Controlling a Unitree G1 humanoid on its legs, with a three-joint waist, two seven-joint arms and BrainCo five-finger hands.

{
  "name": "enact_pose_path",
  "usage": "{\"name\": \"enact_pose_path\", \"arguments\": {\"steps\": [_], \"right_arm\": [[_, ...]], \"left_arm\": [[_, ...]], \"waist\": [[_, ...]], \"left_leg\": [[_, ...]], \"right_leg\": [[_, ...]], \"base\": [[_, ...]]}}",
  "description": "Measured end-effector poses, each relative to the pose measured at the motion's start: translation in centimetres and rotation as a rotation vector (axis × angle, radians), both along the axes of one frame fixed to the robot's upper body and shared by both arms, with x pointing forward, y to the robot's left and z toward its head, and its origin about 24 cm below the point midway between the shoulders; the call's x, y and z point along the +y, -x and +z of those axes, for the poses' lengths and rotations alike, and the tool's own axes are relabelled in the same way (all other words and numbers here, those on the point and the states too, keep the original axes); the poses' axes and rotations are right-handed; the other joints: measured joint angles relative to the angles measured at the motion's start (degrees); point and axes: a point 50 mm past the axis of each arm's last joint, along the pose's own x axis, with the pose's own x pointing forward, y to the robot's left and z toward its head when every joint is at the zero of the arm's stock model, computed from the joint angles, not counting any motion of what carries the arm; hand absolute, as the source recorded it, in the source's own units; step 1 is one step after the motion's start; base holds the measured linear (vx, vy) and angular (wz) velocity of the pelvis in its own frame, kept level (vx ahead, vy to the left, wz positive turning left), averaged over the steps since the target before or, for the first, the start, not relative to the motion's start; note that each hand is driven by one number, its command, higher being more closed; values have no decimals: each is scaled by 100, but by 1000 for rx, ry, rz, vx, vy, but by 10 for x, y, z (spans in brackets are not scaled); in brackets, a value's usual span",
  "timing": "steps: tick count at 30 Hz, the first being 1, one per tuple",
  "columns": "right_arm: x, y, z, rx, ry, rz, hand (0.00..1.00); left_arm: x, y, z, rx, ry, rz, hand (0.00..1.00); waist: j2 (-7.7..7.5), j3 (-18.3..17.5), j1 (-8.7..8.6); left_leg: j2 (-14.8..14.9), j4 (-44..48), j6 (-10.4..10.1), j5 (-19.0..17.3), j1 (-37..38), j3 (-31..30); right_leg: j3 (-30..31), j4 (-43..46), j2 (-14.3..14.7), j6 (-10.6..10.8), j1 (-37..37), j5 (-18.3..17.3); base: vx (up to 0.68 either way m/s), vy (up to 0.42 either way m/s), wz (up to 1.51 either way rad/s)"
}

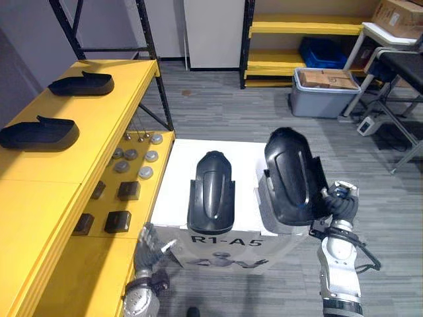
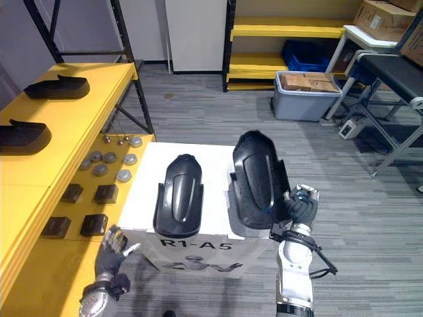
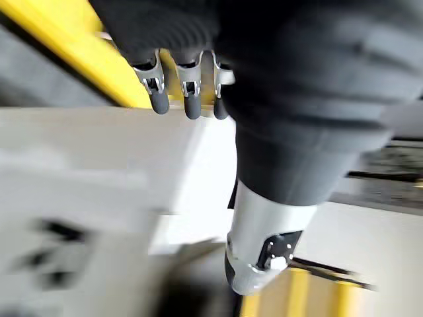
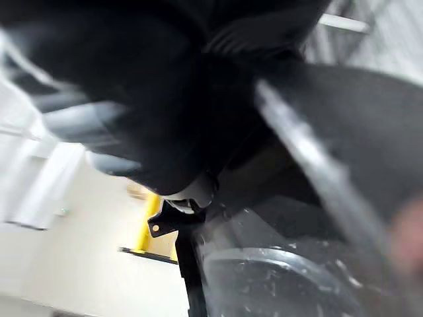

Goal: Walk over and take plastic housings, then place them on the shelf

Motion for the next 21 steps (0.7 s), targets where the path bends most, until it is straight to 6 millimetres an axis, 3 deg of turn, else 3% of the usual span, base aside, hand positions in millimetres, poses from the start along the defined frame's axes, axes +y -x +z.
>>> {"name": "enact_pose_path", "arguments": {"steps": [3, 6, 17, 21], "right_arm": [[9, 0, 12, -39, 72, 18, 100], [21, -3, 12, -41, 99, 62, 100], [52, -9, 15, -57, 112, 193, 100], [75, -10, 21, -98, 122, 298, 100]], "left_arm": [[-6, -7, 30, -152, 10, 8, 0], [-22, -14, 47, -241, 44, -56, 0], [-69, -31, 57, -300, 202, -279, 0], [-88, -42, 56, -277, 234, -380, 0]], "waist": [[4, -3, 2], [28, -15, 13], [118, -95, 4], [137, -154, -2]], "left_leg": [[-11, 1, 0, 0, 22, -6], [-15, 1, 1, 1, 47, -20], [-21, 0, 19, 14, 81, -7], [-23, 0, 32, 25, 85, 7]], "right_leg": [[-5, 15, -12, 8, 17, -4], [-15, 80, -17, 27, 17, -17], [4, 140, -19, 32, 11, -20], [18, 144, -15, 31, 5, -20]], "base": [[0, 0, 0], [-1, 1, 1], [-12, 3, -1], [-8, 2, 0]]}}
